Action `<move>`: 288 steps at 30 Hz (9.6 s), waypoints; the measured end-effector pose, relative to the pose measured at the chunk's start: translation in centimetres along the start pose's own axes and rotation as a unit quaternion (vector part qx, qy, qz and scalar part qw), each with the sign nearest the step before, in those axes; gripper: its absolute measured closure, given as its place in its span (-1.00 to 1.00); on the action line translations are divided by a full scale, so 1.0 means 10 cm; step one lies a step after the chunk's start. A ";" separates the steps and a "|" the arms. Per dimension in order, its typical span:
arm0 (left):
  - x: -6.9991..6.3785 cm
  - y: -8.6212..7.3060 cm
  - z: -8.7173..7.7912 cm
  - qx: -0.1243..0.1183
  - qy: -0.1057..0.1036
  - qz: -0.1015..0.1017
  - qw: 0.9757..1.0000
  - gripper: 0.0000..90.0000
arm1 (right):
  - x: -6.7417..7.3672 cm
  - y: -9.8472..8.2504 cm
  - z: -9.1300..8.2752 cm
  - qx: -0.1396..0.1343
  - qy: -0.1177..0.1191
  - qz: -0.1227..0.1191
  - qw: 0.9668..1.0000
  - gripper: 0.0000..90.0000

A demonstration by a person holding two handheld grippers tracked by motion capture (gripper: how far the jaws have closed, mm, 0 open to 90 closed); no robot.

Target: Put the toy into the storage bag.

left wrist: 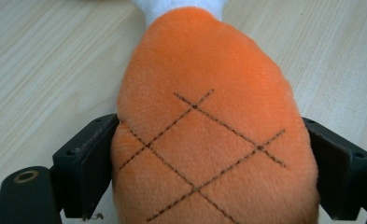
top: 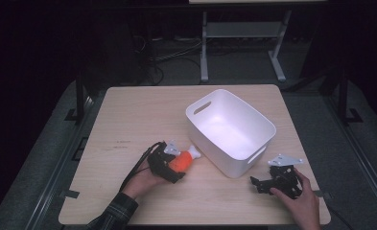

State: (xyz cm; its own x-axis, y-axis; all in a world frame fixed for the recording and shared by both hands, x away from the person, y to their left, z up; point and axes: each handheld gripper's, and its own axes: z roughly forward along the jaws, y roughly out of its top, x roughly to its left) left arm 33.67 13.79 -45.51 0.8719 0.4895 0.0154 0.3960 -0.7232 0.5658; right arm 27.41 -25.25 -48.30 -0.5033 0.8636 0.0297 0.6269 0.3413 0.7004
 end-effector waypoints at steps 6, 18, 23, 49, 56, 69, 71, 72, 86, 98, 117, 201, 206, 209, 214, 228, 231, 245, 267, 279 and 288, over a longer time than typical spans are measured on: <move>0.01 0.00 -0.01 0.001 -0.003 -0.002 1.000 -0.64 | 0.00 0.00 0.00 0.000 0.000 0.000 1.000 -0.98; 0.04 -0.03 -0.05 -0.001 -0.012 -0.003 1.000 -0.51 | 0.00 0.00 0.00 0.000 0.000 0.000 1.000 -0.98; 0.05 -0.05 -0.09 -0.003 -0.018 0.001 1.000 -0.51 | 0.00 0.00 0.00 0.000 0.000 0.000 1.000 -0.98; 0.26 -0.21 -0.52 -0.044 -0.026 0.012 0.999 -0.50 | 0.00 0.00 0.00 0.000 0.000 -0.001 1.000 -0.98; 0.29 -0.21 -0.63 -0.043 -0.031 0.022 0.998 -0.51 | 0.00 0.00 0.00 0.000 -0.001 0.000 1.000 -0.98; 0.38 -0.06 -0.80 -0.061 -0.046 0.034 0.997 -0.51 | 0.00 0.00 0.00 -0.001 -0.001 -0.001 1.000 -0.98; 0.39 -0.02 -0.82 -0.062 -0.048 0.036 0.996 -0.51 | 0.00 0.00 0.00 -0.001 -0.001 -0.001 1.000 -0.98; 0.40 0.00 -0.83 -0.061 -0.047 0.039 0.996 -0.51 | 0.00 0.00 0.00 -0.001 -0.001 -0.001 1.000 -0.98; 0.47 0.19 -0.95 -0.081 -0.058 0.047 0.994 -0.51 | 0.00 0.00 -0.01 -0.001 0.000 -0.001 1.000 -0.98; 0.53 0.38 -1.08 -0.098 -0.065 0.056 0.991 -0.51 | 0.00 0.00 0.00 -0.001 -0.001 0.000 1.000 -0.98; 0.61 0.78 -1.18 -0.108 -0.071 0.083 0.988 -0.51 | 0.00 0.00 0.00 -0.001 0.000 -0.001 1.000 -0.98; 0.72 2.21 0.06 -0.065 -0.131 0.173 0.974 -0.55 | 0.00 0.00 0.00 0.000 -0.001 0.000 1.000 -0.98; 0.71 2.20 0.09 -0.051 -0.127 0.178 0.974 -0.56 | 0.00 0.00 0.00 -0.001 -0.001 -0.001 1.000 -0.98; 0.71 2.20 0.09 -0.051 -0.127 0.177 0.975 -0.56 | 0.00 0.00 0.00 -0.001 -0.001 0.000 1.000 -0.98; 0.72 2.20 0.09 -0.047 -0.127 0.177 0.975 -0.60 | 0.00 0.00 0.00 -0.001 -0.001 0.000 1.000 -0.98; 0.78 2.16 -0.09 -0.062 -0.114 0.163 0.978 -0.69 | 0.00 0.00 0.00 0.000 -0.001 0.000 1.000 -0.98; 0.80 2.13 -0.17 -0.069 -0.113 0.159 0.978 -0.69 | 0.00 0.00 0.00 0.000 -0.001 0.000 1.000 -0.98; 0.84 1.82 -0.52 -0.101 -0.095 0.121 0.983 -0.69 | 0.00 0.00 0.00 0.000 0.000 0.001 1.000 -0.98; 0.80 1.09 -0.90 -0.120 -0.035 0.060 0.990 -0.68 | 0.00 0.00 0.00 0.000 0.000 0.000 1.000 -0.98; 0.71 0.69 -1.06 -0.135 -0.007 0.029 0.990 -0.66 | 0.00 0.00 0.00 0.000 0.000 0.000 1.000 -0.98; 0.62 0.40 -1.05 -0.141 0.002 0.011 0.990 -0.66 | 0.00 0.00 0.00 0.000 0.000 0.000 1.000 -0.98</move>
State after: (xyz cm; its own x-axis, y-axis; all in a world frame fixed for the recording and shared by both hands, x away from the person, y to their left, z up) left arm 37.65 19.08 -34.54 0.8781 0.4774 0.0328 0.2802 -0.5685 0.7735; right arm 27.36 -25.27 -48.30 -0.5033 0.8636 0.0286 0.6260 0.3415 0.7011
